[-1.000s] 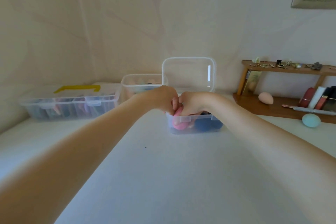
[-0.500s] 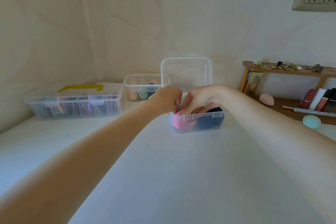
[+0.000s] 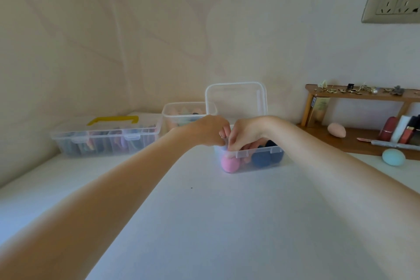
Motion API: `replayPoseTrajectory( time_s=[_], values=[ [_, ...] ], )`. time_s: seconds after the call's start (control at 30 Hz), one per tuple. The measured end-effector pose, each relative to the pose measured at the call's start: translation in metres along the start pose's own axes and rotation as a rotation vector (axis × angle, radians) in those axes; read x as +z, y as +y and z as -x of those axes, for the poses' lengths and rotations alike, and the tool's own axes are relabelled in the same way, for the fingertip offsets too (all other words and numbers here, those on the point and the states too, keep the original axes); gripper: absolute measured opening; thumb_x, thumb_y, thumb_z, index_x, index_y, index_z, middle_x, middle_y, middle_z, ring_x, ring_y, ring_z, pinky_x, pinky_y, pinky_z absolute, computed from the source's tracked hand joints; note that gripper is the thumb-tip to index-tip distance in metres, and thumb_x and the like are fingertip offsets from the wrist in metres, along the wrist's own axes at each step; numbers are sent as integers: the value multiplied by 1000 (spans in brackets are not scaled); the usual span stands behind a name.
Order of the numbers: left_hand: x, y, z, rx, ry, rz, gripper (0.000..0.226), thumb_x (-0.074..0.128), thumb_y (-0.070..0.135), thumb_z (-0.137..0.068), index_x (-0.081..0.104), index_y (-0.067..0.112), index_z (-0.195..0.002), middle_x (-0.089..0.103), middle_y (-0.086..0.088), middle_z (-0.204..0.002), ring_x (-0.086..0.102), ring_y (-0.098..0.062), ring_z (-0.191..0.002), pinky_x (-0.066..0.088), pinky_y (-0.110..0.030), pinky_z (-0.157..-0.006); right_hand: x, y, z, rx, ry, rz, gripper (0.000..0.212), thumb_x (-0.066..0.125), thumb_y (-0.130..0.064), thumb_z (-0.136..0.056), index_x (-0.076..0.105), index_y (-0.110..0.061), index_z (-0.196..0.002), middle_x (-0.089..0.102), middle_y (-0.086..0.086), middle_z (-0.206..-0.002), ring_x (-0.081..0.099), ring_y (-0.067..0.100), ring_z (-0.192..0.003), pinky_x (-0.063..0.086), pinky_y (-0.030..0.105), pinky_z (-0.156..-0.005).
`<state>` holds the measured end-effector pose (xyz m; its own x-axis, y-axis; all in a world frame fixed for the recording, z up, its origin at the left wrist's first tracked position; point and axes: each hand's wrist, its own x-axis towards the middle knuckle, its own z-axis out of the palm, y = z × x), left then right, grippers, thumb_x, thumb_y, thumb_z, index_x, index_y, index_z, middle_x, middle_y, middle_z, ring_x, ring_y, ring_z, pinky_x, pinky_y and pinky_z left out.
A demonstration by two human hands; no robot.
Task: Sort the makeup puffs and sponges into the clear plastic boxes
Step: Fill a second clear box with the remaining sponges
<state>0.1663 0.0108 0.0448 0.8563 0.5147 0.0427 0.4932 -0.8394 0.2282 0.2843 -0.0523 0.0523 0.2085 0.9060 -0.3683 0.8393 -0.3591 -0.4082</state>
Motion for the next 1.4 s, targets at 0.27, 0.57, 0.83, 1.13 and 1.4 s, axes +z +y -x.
replayPoseTrajectory(
  time_s=[0.27, 0.57, 0.83, 1.13, 1.4],
  values=[
    [7, 9, 2, 28, -4, -103, 30, 52, 10, -87, 60, 9, -116, 62, -4, -122, 56, -20, -114, 42, -26, -91, 3, 10, 6, -78, 169, -59, 19, 75, -25, -77, 65, -14, -65, 59, -12, -44, 62, 15, -57, 49, 14, -51],
    [-7, 59, -19, 110, 210, -17, 30, 47, 7, -88, 63, 14, -112, 61, -1, -121, 54, -18, -115, 37, -21, -92, -34, 53, 46, -88, 491, -313, 16, 68, -13, -85, 68, 1, -92, 69, 9, -72, 67, 16, -61, 58, 19, -58],
    [17, 134, -69, 269, 70, 9, 27, 44, 10, -89, 61, 14, -111, 59, -1, -123, 53, -20, -115, 41, -31, -102, -38, 168, 70, 266, 701, -145, 29, 43, -9, -95, 67, 2, -107, 65, 18, -113, 60, 32, -108, 48, 39, -97],
    [25, 126, -110, 285, 21, 28, 29, 44, 7, -90, 60, 11, -113, 59, -4, -123, 54, -19, -114, 41, -27, -96, -30, 223, 10, 557, 576, 161, 47, 28, -35, -101, 32, -22, -146, 16, 18, -154, 6, 40, -143, 9, 50, -117],
    [34, 111, -118, 304, 109, 119, 27, 45, 6, -89, 65, 11, -107, 65, -4, -115, 58, -20, -108, 42, -23, -91, -35, 226, 1, 536, 719, 161, 35, 44, -24, -95, 46, -18, -130, 37, 19, -136, 30, 39, -130, 29, 49, -106]
  ],
)
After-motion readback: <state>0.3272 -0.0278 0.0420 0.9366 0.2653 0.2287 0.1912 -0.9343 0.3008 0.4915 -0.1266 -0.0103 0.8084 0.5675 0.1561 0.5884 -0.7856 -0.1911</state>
